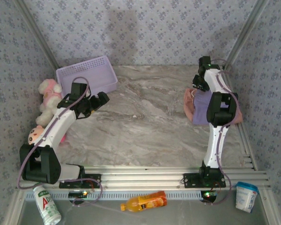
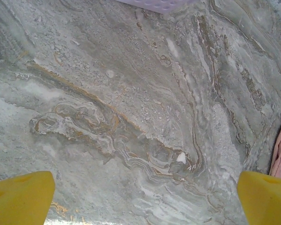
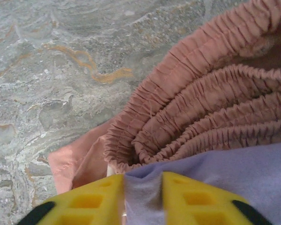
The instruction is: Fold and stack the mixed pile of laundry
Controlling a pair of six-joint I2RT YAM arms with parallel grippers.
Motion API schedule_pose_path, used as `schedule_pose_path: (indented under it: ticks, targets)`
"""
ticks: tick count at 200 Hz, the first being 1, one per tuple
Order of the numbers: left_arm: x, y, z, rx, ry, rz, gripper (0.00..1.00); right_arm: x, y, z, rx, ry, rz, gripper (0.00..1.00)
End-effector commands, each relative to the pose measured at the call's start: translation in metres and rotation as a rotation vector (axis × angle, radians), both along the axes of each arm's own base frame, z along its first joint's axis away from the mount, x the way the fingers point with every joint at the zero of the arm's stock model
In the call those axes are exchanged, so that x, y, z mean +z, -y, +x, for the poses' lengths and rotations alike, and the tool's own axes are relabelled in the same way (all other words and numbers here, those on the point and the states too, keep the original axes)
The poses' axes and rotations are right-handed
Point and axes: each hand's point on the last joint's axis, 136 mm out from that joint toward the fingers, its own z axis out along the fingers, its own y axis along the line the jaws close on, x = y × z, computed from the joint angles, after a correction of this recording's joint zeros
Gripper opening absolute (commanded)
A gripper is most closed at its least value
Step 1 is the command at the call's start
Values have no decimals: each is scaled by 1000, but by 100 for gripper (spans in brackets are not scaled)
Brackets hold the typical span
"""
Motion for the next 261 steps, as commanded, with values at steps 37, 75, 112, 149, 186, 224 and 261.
schedule_pose_path:
  ticks: [37, 75, 112, 149, 186, 224, 261]
  targets:
    - [-7, -6, -2, 15, -8, 10, 100, 34, 6, 2, -9, 40, -45, 0]
    - [-20, -8, -1, 18, -33, 32, 100, 89, -12, 19, 43, 206, -35, 0]
    - [-25, -8, -3, 15, -49, 35, 99, 53, -40, 38, 106, 186, 79, 0]
    - [-25, -10, -7, 12, -58, 47, 100, 32, -52, 41, 123, 154, 158, 72]
    - [-23, -33, -9, 39, -68, 145, 100, 68, -39, 20, 118, 223, 124, 87]
    - [-20, -92, -8, 76, -33, 351, 100, 82, -25, -45, 155, 250, 16, 88]
    - [-38, -139, -12, 96, 14, 564, 100, 40, -1, -105, 152, 316, -88, 87]
